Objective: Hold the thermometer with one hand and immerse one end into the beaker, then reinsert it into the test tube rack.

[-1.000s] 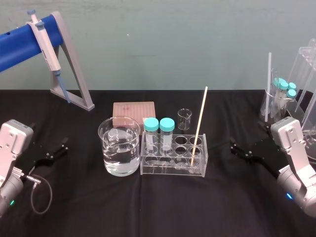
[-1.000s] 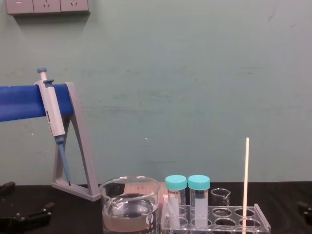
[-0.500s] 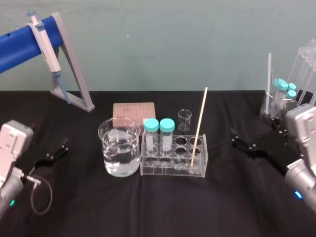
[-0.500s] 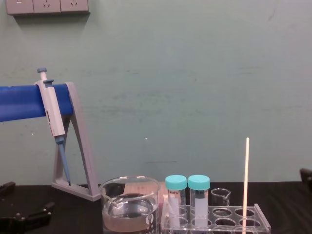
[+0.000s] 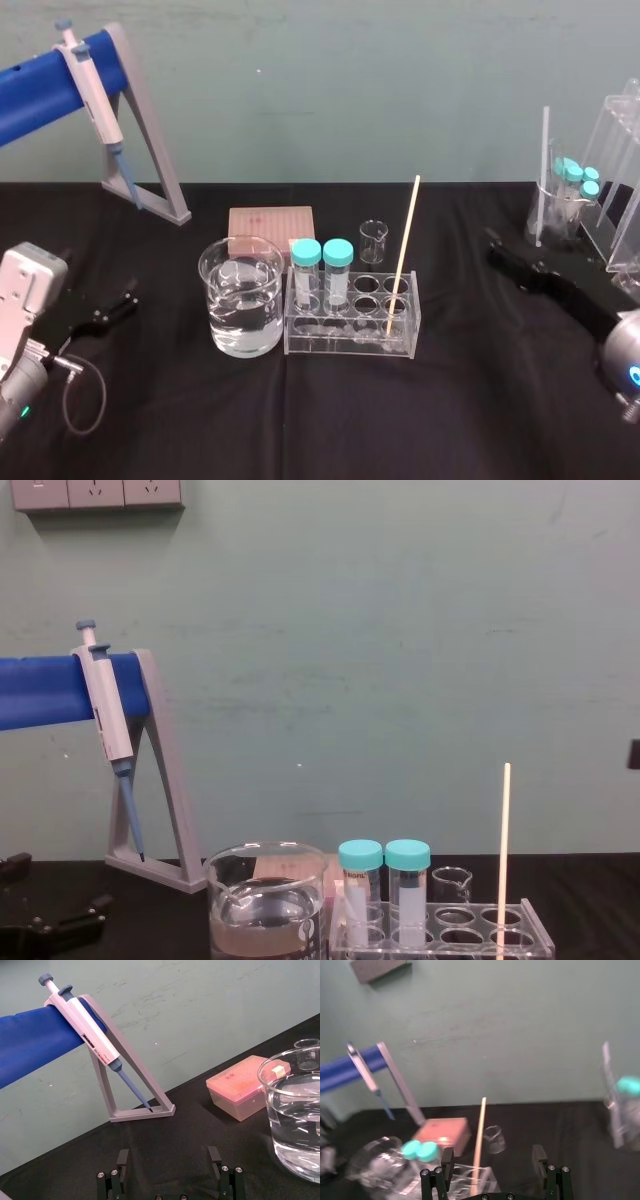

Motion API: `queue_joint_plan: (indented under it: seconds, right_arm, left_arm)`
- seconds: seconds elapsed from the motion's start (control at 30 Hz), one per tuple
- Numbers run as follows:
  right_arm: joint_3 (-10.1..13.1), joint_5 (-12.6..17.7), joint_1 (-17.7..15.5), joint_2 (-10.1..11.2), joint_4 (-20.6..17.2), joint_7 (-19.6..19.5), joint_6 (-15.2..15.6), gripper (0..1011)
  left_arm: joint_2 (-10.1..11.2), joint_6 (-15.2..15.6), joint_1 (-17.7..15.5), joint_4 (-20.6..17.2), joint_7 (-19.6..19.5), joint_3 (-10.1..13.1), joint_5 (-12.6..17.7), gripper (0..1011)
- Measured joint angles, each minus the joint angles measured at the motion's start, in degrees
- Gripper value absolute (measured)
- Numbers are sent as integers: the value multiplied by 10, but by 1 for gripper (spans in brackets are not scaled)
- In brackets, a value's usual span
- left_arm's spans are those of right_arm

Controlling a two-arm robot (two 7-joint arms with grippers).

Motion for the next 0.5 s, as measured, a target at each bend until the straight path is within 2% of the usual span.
queue_joint_plan:
  seconds: [0.1, 0.13, 0.23, 0.4, 0.5]
  right_arm:
    - [6, 47, 17, -19, 10, 1, 37, 1002]
    - [6, 74, 29, -29, 19, 0, 56, 1002]
    - [0, 113, 57, -43, 38, -9, 90, 1002]
    - [-19, 158, 108, -60, 78, -19, 138, 1002]
    - [-29, 169, 129, -67, 99, -25, 150, 1002]
  left_arm:
    - [0, 0, 0, 0, 0, 0, 0, 1004]
    - [0, 0, 0, 0, 0, 0, 0, 1004]
    - [0, 0, 0, 0, 0, 0, 0, 1004]
    - [0, 0, 0, 0, 0, 0, 0, 1004]
    - [0, 0, 0, 0, 0, 0, 0, 1004]
